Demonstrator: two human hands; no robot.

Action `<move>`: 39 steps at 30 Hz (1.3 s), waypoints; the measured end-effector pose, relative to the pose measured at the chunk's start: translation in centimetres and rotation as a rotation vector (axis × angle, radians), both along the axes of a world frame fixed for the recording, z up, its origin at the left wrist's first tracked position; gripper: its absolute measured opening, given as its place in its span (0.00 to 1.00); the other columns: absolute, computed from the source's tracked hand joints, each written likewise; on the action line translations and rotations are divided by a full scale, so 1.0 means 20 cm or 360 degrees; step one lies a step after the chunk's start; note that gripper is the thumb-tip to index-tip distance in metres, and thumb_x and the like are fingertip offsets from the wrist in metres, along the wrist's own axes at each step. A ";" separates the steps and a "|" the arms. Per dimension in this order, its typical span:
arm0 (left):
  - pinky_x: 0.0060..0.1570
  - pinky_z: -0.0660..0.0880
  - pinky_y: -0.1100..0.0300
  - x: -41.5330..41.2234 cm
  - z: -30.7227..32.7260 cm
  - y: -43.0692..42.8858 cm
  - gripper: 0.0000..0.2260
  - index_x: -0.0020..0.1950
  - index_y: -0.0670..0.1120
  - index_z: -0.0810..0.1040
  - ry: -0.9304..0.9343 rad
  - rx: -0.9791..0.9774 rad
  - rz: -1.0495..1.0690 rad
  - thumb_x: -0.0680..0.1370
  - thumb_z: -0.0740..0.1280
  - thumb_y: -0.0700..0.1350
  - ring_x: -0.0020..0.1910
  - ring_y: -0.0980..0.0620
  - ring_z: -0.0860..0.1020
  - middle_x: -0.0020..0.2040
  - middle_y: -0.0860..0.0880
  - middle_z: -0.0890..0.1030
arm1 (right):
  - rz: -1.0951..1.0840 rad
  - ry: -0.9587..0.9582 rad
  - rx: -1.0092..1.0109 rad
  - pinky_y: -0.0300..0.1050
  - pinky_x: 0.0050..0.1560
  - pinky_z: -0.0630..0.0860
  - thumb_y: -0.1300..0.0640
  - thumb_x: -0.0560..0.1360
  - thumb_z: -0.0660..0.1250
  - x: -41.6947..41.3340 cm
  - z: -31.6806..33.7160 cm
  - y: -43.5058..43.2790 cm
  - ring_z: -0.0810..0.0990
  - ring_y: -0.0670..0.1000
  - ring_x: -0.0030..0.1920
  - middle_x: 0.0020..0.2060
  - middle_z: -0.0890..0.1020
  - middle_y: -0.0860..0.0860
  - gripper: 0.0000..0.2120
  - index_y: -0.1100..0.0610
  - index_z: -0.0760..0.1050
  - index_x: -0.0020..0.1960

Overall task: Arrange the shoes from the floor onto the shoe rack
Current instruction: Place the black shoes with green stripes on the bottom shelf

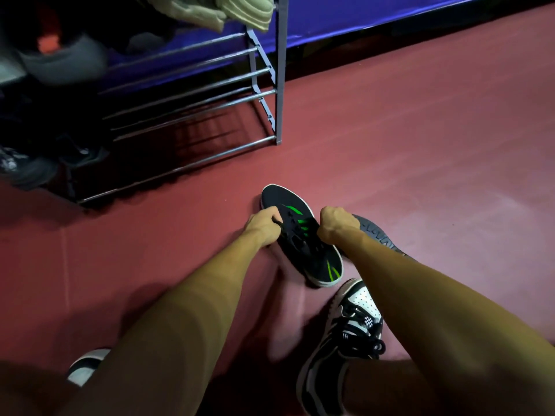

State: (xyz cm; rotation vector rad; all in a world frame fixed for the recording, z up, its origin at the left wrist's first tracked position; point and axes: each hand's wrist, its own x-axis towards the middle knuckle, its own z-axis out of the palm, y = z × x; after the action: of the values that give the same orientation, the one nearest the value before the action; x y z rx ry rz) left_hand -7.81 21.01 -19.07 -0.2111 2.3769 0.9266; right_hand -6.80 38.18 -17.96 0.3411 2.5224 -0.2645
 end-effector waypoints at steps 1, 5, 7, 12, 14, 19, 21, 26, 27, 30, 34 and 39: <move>0.39 0.67 0.63 0.00 0.02 -0.03 0.14 0.46 0.51 0.78 0.0011 -0.0002 0.0001 0.73 0.58 0.35 0.44 0.46 0.76 0.47 0.49 0.80 | 0.0010 -0.0008 -0.0028 0.53 0.58 0.76 0.58 0.76 0.65 0.01 0.01 -0.03 0.78 0.61 0.62 0.62 0.78 0.59 0.16 0.59 0.74 0.63; 0.42 0.67 0.64 0.02 0.11 -0.18 0.14 0.46 0.51 0.78 0.0065 0.0005 0.0060 0.74 0.57 0.35 0.44 0.48 0.75 0.44 0.51 0.79 | 0.0019 0.0001 -0.0137 0.52 0.53 0.77 0.56 0.75 0.65 0.03 0.06 -0.17 0.80 0.61 0.58 0.58 0.80 0.59 0.15 0.60 0.76 0.61; 0.44 0.66 0.64 0.04 0.15 -0.25 0.14 0.48 0.50 0.79 0.0102 0.0005 0.0097 0.74 0.57 0.35 0.45 0.49 0.74 0.41 0.54 0.77 | 0.0030 0.0014 -0.0157 0.51 0.49 0.76 0.56 0.75 0.66 0.02 0.10 -0.24 0.80 0.62 0.57 0.56 0.80 0.58 0.15 0.60 0.76 0.59; 0.42 0.67 0.64 0.08 0.28 -0.45 0.14 0.48 0.52 0.78 0.0141 -0.0007 0.0189 0.75 0.58 0.37 0.46 0.49 0.75 0.48 0.51 0.78 | 0.0093 0.0077 -0.0222 0.49 0.45 0.75 0.55 0.74 0.66 0.02 0.20 -0.43 0.81 0.60 0.52 0.53 0.81 0.57 0.12 0.59 0.76 0.54; 0.42 0.67 0.64 0.09 0.34 -0.53 0.14 0.48 0.52 0.79 0.0191 -0.0002 0.0241 0.74 0.58 0.36 0.48 0.49 0.76 0.49 0.51 0.79 | 0.0111 0.0106 -0.0250 0.47 0.43 0.74 0.53 0.73 0.67 0.02 0.25 -0.52 0.81 0.60 0.51 0.51 0.81 0.56 0.12 0.58 0.77 0.53; 0.39 0.68 0.62 0.09 0.48 -0.75 0.13 0.49 0.52 0.79 0.0376 0.0056 0.0375 0.75 0.59 0.37 0.45 0.50 0.76 0.45 0.53 0.79 | 0.0055 0.0187 -0.0399 0.47 0.43 0.74 0.49 0.71 0.70 -0.02 0.40 -0.73 0.79 0.60 0.47 0.45 0.77 0.55 0.13 0.57 0.75 0.49; 0.31 0.68 0.66 0.08 0.51 -0.82 0.13 0.48 0.51 0.79 0.0463 0.0154 0.0465 0.75 0.59 0.37 0.39 0.50 0.74 0.41 0.52 0.78 | 0.0012 0.0231 -0.0488 0.46 0.44 0.75 0.49 0.70 0.71 -0.05 0.45 -0.80 0.80 0.60 0.49 0.46 0.77 0.56 0.15 0.59 0.77 0.51; 0.44 0.72 0.60 0.08 0.56 -0.96 0.15 0.60 0.65 0.74 0.0600 0.0361 0.0714 0.78 0.63 0.47 0.41 0.49 0.76 0.41 0.52 0.78 | -0.0020 0.0321 -0.0678 0.44 0.40 0.72 0.50 0.69 0.72 -0.12 0.56 -0.94 0.76 0.57 0.43 0.45 0.77 0.56 0.13 0.59 0.74 0.45; 0.48 0.73 0.56 0.08 0.57 -0.98 0.18 0.63 0.68 0.70 0.0587 0.0429 0.0755 0.77 0.63 0.50 0.43 0.48 0.76 0.43 0.51 0.79 | -0.0029 0.0334 -0.0716 0.44 0.38 0.71 0.51 0.69 0.72 -0.14 0.58 -0.97 0.75 0.56 0.42 0.43 0.77 0.56 0.13 0.58 0.74 0.43; 0.47 0.75 0.54 0.09 0.61 -1.05 0.19 0.68 0.62 0.69 0.0501 0.0558 0.0936 0.77 0.64 0.55 0.46 0.47 0.77 0.50 0.49 0.80 | -0.0100 0.0369 -0.0800 0.40 0.27 0.67 0.53 0.69 0.71 -0.18 0.64 -1.01 0.73 0.53 0.32 0.37 0.77 0.55 0.10 0.59 0.75 0.40; 0.39 0.71 0.60 0.13 0.64 -1.13 0.17 0.58 0.58 0.76 0.0188 0.0682 0.0873 0.75 0.64 0.64 0.41 0.55 0.73 0.49 0.56 0.78 | -0.0169 0.0385 -0.0895 0.42 0.26 0.66 0.56 0.70 0.70 -0.27 0.70 -1.07 0.71 0.53 0.26 0.31 0.78 0.57 0.09 0.63 0.78 0.39; 0.34 0.65 0.62 0.13 0.66 -1.19 0.09 0.50 0.60 0.79 -0.0046 0.0953 0.0755 0.74 0.67 0.61 0.37 0.55 0.69 0.43 0.57 0.77 | -0.0265 0.0447 -0.1024 0.41 0.25 0.65 0.55 0.70 0.72 -0.36 0.71 -1.14 0.70 0.51 0.25 0.31 0.77 0.56 0.11 0.62 0.77 0.44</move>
State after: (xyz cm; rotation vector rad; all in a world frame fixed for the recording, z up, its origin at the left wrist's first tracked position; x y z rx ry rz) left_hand -5.29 -2.81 -5.79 -0.5535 1.9393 1.7876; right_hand -13.98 15.32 -3.70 0.2621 2.5026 -1.2226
